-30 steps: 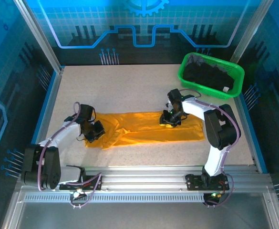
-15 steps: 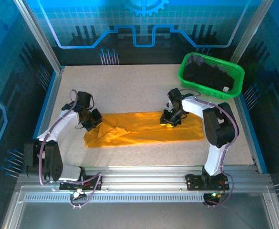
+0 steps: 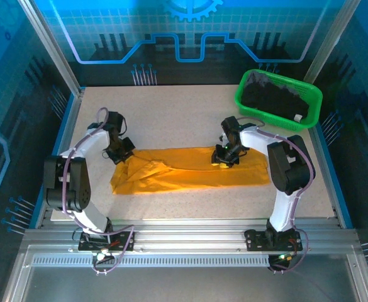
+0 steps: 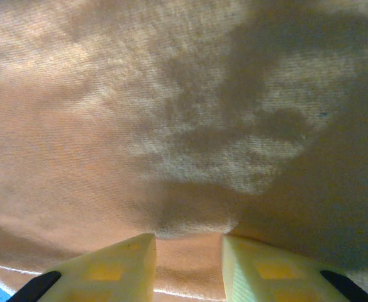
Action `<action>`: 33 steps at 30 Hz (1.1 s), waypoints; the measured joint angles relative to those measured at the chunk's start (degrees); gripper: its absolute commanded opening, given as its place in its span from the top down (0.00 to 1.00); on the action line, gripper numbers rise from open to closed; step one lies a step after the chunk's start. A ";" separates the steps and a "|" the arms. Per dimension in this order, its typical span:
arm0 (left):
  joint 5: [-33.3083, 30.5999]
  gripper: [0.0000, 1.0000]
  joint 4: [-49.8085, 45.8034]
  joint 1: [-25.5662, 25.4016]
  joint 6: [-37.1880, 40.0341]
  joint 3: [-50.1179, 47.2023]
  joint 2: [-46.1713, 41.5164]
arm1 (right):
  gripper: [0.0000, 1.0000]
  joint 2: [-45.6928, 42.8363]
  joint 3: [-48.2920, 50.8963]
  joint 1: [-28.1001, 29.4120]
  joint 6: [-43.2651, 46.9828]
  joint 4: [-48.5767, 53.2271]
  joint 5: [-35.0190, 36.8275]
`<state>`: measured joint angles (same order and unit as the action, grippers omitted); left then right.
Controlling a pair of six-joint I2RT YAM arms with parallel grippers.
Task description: Fold and stack the t-shirts
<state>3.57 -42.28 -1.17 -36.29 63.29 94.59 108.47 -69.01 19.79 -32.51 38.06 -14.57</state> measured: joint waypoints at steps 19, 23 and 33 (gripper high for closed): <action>-6.45 0.63 -0.13 -0.79 3.89 1.55 3.54 | 0.64 -0.92 0.00 0.00 0.09 -0.11 0.00; -5.77 0.56 2.01 -3.80 3.76 1.40 -4.33 | 0.62 -4.24 0.00 0.00 0.74 -0.24 -0.13; 12.98 0.54 15.58 -5.25 6.45 0.07 6.38 | 0.60 -6.58 -1.60 0.00 1.57 -0.15 -2.23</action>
<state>16.56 -26.70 -6.42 -29.85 63.35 100.97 101.89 -70.61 19.79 -30.94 37.91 -16.80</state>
